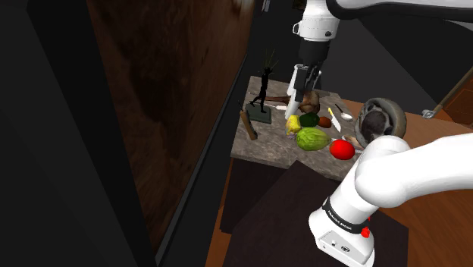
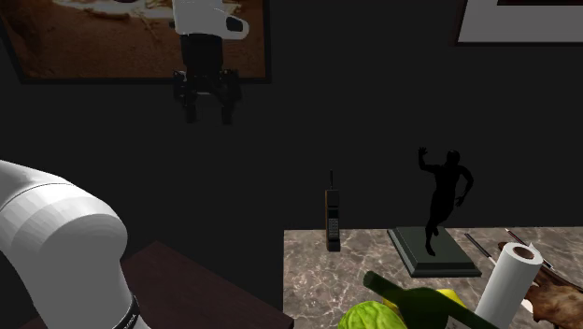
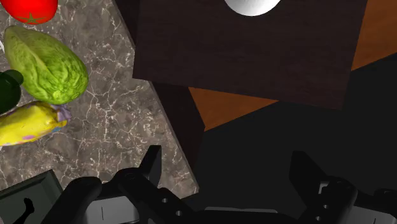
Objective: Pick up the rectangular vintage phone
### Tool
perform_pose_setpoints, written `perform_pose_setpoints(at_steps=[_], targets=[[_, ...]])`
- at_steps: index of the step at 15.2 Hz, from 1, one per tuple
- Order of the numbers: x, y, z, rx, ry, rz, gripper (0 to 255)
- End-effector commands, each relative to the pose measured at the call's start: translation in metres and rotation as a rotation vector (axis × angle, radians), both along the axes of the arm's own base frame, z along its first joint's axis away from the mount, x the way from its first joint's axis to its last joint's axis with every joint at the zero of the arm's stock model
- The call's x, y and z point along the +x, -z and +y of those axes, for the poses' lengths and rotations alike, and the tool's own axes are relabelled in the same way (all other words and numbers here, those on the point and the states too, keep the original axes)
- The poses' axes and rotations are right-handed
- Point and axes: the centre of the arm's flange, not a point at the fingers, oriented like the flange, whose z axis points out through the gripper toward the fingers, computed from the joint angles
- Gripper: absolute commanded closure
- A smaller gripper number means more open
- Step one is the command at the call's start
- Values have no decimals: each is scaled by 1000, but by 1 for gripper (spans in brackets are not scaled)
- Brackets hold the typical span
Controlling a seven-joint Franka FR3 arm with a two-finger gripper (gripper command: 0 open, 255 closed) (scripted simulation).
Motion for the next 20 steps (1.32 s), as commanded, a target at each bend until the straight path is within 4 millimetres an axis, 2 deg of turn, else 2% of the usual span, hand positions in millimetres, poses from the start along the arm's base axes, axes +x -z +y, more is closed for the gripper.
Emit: perform_pose_setpoints(at_steps=[1, 10, 20], targets=[[0, 0, 0, 0, 0, 0, 0], [44, 75, -67, 44, -148, -128, 0], [114, 154, -129, 94, -313, -270, 0]])
